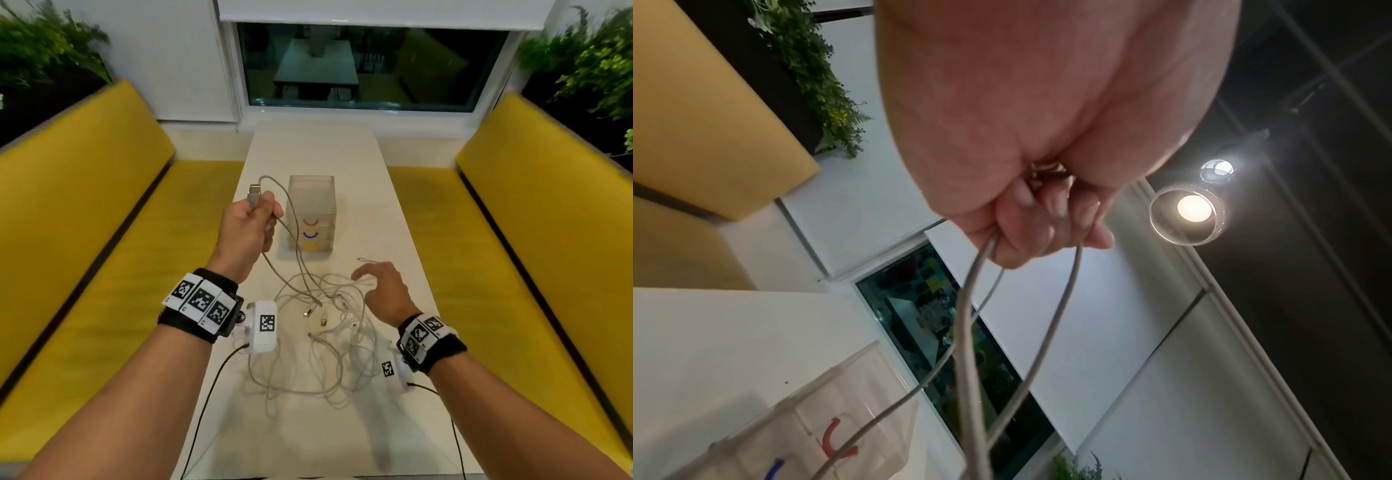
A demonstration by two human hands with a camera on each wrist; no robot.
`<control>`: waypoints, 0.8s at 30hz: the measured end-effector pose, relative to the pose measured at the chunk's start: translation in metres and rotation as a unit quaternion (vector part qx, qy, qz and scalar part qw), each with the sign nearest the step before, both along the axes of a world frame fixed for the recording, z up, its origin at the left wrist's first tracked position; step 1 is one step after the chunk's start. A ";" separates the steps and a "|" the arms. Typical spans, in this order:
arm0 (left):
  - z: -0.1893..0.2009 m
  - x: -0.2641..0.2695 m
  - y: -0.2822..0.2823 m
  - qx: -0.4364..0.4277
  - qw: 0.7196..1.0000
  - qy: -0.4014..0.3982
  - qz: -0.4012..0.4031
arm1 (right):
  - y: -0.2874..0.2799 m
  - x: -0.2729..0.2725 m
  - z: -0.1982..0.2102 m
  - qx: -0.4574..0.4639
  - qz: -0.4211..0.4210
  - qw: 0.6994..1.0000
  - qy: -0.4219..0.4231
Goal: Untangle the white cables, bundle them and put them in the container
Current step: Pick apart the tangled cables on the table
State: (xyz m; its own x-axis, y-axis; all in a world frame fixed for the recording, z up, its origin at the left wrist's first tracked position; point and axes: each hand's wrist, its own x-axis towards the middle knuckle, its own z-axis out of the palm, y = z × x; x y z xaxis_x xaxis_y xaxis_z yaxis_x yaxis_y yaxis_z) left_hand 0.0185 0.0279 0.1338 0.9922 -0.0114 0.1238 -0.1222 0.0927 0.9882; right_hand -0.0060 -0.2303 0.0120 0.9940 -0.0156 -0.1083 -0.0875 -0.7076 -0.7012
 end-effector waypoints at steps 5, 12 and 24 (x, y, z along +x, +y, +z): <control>0.006 -0.001 -0.007 -0.041 0.999 0.014 -0.024 | 0.028 -0.008 0.048 0.158 0.180 0.970 0.041; 0.016 0.001 -0.003 -0.166 0.982 0.075 -0.043 | 0.048 -0.005 0.043 0.108 0.186 0.976 0.014; -0.015 0.005 0.005 0.086 0.994 0.059 0.044 | 0.016 0.010 0.064 0.374 0.043 0.927 0.004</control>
